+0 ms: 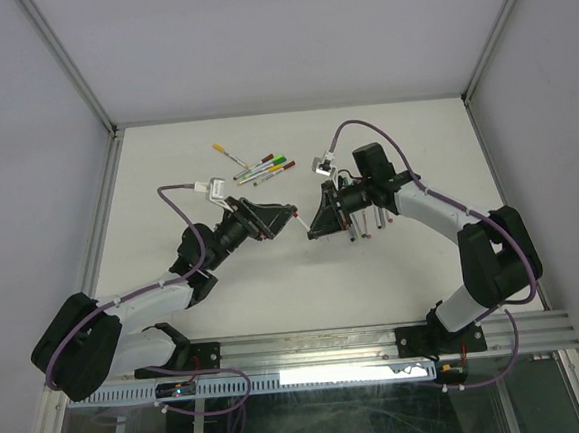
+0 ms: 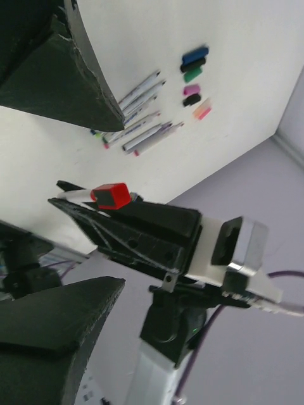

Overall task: Open the pen caps
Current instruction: Open the pen cap from the pen.

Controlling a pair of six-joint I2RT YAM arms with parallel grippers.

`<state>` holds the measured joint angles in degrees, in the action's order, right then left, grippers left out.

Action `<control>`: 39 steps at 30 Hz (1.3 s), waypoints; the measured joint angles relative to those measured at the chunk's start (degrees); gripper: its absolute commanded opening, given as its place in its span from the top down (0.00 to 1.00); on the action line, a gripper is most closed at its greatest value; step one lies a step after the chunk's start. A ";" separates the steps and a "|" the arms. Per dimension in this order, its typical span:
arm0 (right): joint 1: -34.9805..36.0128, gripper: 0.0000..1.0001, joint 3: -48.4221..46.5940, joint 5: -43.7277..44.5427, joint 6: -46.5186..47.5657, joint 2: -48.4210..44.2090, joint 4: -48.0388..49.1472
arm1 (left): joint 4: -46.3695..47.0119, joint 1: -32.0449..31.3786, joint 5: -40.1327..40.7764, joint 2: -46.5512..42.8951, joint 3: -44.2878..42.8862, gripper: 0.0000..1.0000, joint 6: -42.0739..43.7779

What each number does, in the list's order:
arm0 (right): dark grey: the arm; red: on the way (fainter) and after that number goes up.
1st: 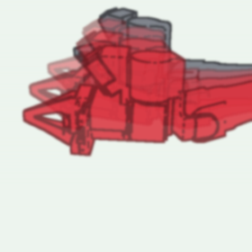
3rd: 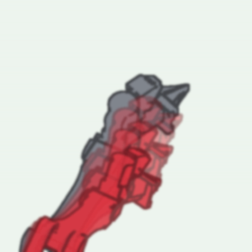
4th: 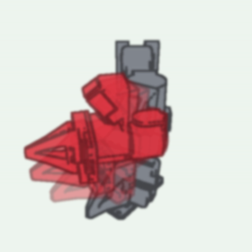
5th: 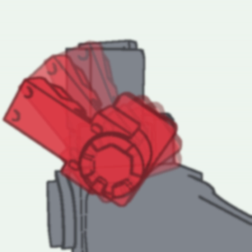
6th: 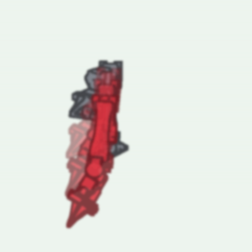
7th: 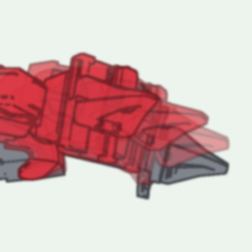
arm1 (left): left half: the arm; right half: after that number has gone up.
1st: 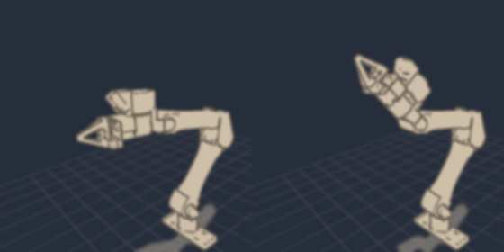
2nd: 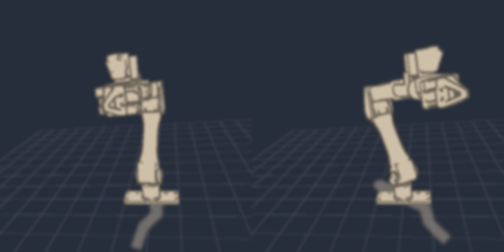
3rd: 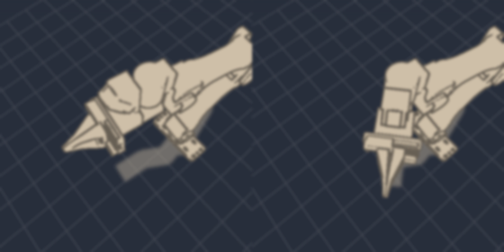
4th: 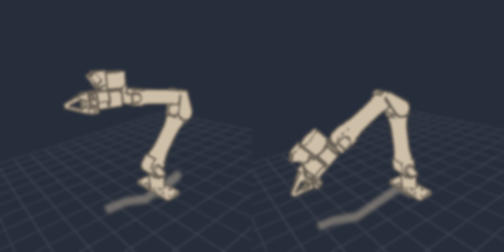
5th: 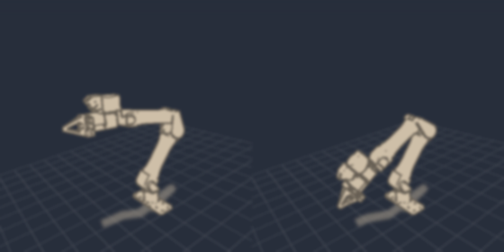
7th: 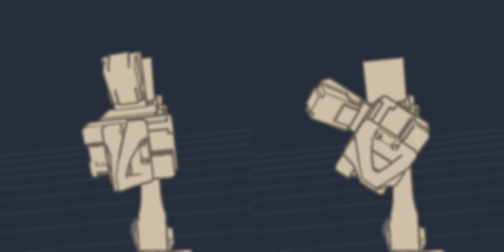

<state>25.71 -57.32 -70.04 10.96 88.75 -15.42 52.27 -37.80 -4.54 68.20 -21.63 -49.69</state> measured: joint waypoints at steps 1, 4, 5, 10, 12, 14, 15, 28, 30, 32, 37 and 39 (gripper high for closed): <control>-0.02 1.00 0.00 -0.52 0.76 0.07 -0.87 | -0.24 0.00 -2.32 0.02 -0.09 0.06 0.22; -0.04 1.00 0.00 -1.70 2.25 0.15 -2.67 | -0.28 0.00 -7.06 0.37 -0.42 0.17 0.79; -0.11 1.00 0.00 -2.05 2.56 0.15 -2.91 | -0.11 0.00 -8.22 0.76 -0.61 0.21 1.05; -0.26 1.00 0.00 -2.45 3.30 0.15 -3.76 | -0.39 0.00 -10.49 2.99 -1.66 0.34 1.05; -0.31 1.00 0.00 -2.40 3.34 0.15 -3.80 | -0.90 0.00 -10.47 3.72 -2.16 0.40 0.83; -0.33 1.00 0.00 -2.36 3.32 0.15 -3.80 | -1.01 -0.02 -10.25 4.17 -2.49 0.45 0.46; -0.33 1.00 0.00 -2.29 3.32 0.15 -3.82 | -1.01 -0.02 -9.92 4.33 -2.62 0.48 0.24; -0.37 0.87 0.00 0.44 3.10 0.42 -3.91 | -2.99 -0.13 -7.63 6.91 -4.57 1.00 -1.77; -0.37 0.71 0.00 0.98 3.06 0.50 -3.89 | -3.04 -0.13 -7.63 7.17 -4.63 1.00 -1.81; -0.37 0.63 0.00 1.03 2.29 0.50 -3.72 | -3.02 -0.13 -7.67 7.54 -4.72 1.00 -1.77; -0.37 0.59 0.17 0.70 -1.29 0.46 -0.15 | -2.51 -0.83 -8.63 9.49 -4.96 1.00 -1.84; -0.39 0.60 0.55 0.66 -2.54 0.46 1.33 | -2.14 -1.25 -9.29 10.40 -5.09 1.00 -1.86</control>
<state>25.32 -56.77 -69.38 8.43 89.21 -14.09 50.13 -39.05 -13.82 78.61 -26.72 -51.55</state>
